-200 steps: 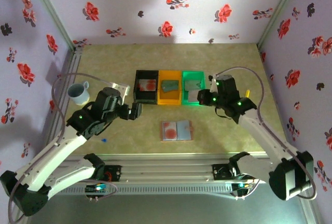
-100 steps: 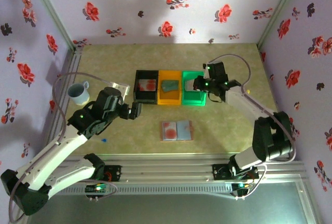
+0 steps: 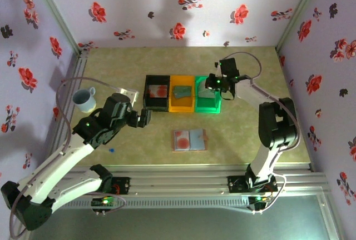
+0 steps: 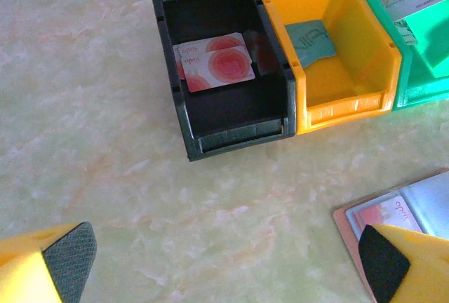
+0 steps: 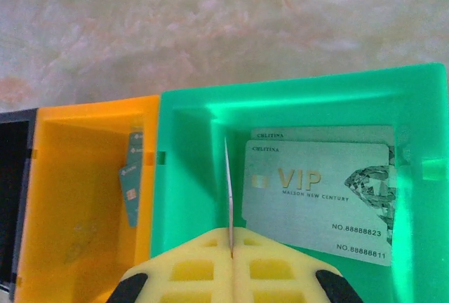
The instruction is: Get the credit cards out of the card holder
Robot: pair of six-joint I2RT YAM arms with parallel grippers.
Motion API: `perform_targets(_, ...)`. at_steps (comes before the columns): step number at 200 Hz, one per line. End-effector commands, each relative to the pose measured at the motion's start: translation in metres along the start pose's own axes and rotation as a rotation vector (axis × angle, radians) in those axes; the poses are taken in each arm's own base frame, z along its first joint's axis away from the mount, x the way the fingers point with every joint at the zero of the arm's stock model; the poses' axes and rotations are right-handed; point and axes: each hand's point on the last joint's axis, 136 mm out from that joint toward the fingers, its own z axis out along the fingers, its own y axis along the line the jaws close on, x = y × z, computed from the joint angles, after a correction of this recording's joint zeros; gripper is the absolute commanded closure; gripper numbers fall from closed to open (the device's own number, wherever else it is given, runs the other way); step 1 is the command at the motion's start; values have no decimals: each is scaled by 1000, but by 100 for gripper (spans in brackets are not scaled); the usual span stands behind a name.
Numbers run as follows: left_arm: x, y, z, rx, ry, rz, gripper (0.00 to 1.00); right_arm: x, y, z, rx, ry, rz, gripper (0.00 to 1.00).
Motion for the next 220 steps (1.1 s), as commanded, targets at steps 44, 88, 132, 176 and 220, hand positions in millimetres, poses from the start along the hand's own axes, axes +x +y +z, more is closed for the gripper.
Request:
perform_targets(44,6,9,5,-48,21,29,0,-9,-7,11,-30,13,17,100)
perform_targets(88,6,9,5,-52,23,32,0,-6,-10,21,-48,44,31,100)
perform_targets(132,6,9,6,-52,24,34,0,-8,-12,25,-55,44,49,100)
perform_targets(176,6,9,6,-50,24,33,0,-4,-18,27,-47,58,60,100)
perform_targets(220,7,9,6,-53,28,35,0,-8,-19,21,-36,46,62,89)
